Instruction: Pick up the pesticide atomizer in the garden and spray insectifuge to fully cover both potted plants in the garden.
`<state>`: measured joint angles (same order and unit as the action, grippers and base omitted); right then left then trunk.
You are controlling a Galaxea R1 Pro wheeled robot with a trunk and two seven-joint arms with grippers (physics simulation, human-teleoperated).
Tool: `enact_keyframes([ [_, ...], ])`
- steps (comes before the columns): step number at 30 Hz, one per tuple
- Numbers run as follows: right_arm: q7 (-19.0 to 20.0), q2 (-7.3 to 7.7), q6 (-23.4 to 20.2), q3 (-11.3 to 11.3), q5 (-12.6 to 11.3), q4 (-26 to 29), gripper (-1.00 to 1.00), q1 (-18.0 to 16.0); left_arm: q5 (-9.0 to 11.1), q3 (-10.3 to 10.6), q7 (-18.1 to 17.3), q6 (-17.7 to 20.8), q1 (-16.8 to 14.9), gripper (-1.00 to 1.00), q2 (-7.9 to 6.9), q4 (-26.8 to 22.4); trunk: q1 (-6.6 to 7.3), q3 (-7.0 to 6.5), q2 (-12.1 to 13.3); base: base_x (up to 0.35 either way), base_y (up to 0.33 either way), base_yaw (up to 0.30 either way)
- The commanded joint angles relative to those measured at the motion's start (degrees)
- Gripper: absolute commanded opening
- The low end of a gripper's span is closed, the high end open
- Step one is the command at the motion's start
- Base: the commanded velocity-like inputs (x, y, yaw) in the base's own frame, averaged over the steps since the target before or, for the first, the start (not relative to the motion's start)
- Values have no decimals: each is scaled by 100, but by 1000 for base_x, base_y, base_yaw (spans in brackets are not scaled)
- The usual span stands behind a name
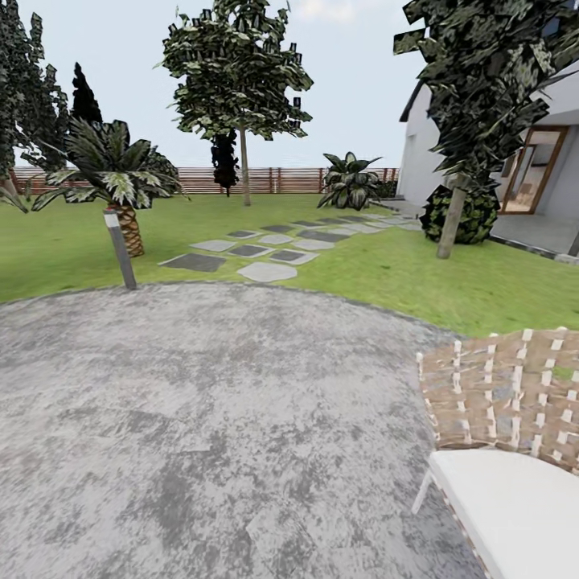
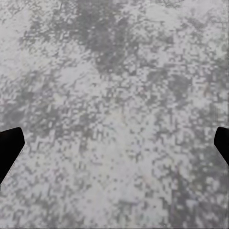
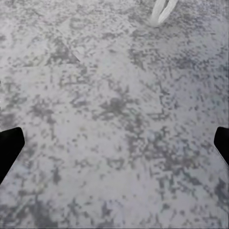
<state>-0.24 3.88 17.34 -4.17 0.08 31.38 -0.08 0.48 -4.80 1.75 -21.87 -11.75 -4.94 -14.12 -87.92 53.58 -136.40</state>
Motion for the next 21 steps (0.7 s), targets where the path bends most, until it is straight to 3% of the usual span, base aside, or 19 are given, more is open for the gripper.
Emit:
enact_keyframes([
  [1,-2,2,15,-5,1,-1,100,-1,4,-12,0,-19,-3,100,2,6,-2,5,-2,339,0,212],
  [15,-2,2,15,-5,1,-1,100,-1,4,-12,0,-19,-3,100,0,6,-2,5,-2,339,0,264],
  [21,-2,-1,15,-5,1,-6,100,-1,4,-12,0,-19,-3,100,-1,6,-2,5,-2,339,0,50],
])
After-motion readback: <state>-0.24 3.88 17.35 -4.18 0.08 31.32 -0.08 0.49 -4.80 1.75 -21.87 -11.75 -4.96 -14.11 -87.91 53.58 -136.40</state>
